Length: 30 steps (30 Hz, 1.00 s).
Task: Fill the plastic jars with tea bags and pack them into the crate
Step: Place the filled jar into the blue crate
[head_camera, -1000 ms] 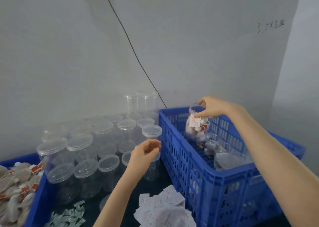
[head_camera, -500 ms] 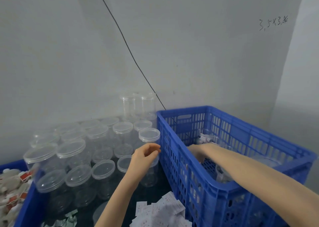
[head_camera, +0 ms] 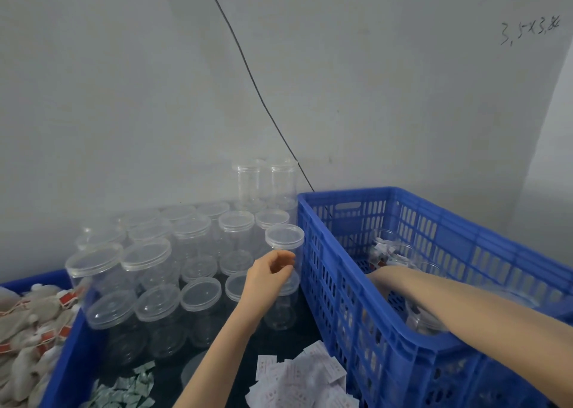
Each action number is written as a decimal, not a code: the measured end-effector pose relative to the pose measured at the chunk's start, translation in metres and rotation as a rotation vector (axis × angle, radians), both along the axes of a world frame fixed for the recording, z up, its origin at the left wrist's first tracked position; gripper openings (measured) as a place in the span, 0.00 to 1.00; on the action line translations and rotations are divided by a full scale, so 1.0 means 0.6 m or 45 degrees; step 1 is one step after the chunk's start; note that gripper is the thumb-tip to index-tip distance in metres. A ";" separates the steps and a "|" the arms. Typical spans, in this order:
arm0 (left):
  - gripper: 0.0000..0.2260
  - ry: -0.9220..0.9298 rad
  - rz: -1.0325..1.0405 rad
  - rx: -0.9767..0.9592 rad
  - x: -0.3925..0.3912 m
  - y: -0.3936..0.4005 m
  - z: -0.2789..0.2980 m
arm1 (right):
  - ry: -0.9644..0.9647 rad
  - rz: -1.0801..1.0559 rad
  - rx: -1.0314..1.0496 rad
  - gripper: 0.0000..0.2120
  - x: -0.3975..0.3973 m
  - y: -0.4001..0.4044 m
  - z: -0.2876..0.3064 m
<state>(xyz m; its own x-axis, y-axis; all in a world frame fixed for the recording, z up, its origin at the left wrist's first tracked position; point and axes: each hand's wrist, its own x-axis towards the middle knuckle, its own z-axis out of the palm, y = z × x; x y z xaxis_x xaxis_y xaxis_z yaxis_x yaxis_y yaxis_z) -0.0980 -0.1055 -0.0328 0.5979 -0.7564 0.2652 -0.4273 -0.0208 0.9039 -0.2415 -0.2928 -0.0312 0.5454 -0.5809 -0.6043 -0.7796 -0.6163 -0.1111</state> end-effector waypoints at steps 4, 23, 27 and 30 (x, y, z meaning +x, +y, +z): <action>0.23 -0.225 0.249 0.063 0.009 -0.026 0.000 | 0.045 0.058 0.224 0.24 0.008 -0.014 0.011; 0.53 -0.062 0.347 0.202 0.038 -0.103 -0.012 | 0.101 0.140 -0.137 0.18 -0.003 -0.021 0.010; 0.50 -0.057 0.353 0.164 0.037 -0.105 -0.011 | 0.227 0.184 0.146 0.24 0.002 -0.026 0.021; 0.45 -0.074 0.357 0.148 0.037 -0.106 -0.012 | 0.187 0.106 0.161 0.20 0.007 -0.027 0.012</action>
<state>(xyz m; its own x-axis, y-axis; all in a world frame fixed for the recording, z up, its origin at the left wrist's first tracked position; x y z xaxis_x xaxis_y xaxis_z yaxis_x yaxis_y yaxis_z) -0.0756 -0.1693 -0.0399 0.7739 -0.5913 0.2268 -0.4415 -0.2470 0.8626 -0.2373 -0.3092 -0.0238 0.4891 -0.4518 -0.7460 -0.7402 -0.6675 -0.0811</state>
